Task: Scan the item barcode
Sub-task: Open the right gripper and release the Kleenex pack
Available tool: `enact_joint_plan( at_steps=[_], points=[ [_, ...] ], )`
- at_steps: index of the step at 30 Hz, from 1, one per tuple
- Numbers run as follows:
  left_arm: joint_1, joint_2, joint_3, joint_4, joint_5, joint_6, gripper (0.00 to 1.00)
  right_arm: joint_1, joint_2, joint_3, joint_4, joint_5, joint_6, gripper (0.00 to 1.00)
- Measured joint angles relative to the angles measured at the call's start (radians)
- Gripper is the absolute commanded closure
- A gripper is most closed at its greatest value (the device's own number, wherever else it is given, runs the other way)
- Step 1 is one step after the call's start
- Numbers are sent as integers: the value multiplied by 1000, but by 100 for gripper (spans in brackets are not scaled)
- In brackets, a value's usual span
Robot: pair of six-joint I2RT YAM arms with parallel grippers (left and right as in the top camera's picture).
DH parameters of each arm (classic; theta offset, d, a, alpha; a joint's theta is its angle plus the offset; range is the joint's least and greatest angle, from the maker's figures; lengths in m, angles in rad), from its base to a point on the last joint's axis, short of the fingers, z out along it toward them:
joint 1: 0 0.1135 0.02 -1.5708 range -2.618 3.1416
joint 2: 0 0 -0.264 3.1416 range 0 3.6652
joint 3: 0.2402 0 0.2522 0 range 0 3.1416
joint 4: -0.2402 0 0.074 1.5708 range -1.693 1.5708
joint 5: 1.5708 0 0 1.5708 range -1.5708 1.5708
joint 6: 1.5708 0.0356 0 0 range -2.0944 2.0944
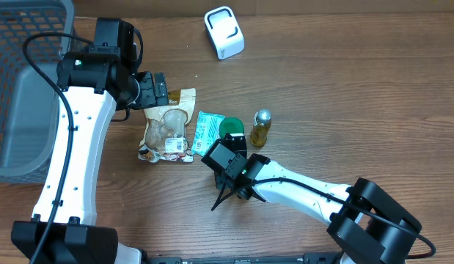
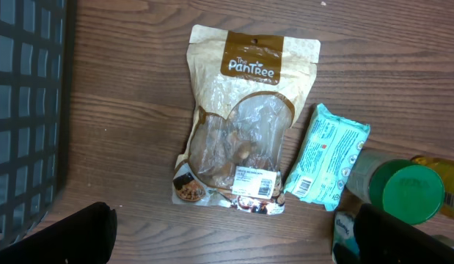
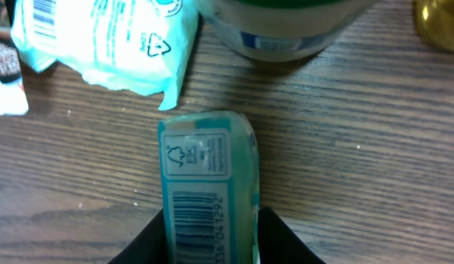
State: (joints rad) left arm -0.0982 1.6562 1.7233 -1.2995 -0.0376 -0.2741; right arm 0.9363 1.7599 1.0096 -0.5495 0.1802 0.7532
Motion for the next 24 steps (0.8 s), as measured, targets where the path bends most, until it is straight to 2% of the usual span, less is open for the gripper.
enact_joint_plan(
  at_steps=[5, 9, 17, 24],
  points=[
    [0, 0, 0, 0, 0, 0, 1, 0, 0, 0, 1, -1, 4, 44],
    [0, 0, 0, 0, 0, 0, 0, 0, 0, 0, 0, 0, 4, 40],
    [0, 0, 0, 0, 0, 0, 1, 0, 0, 0, 1, 0, 4, 25],
    [0, 0, 0, 0, 0, 0, 0, 0, -2, 21, -2, 0, 2, 21]
  ],
)
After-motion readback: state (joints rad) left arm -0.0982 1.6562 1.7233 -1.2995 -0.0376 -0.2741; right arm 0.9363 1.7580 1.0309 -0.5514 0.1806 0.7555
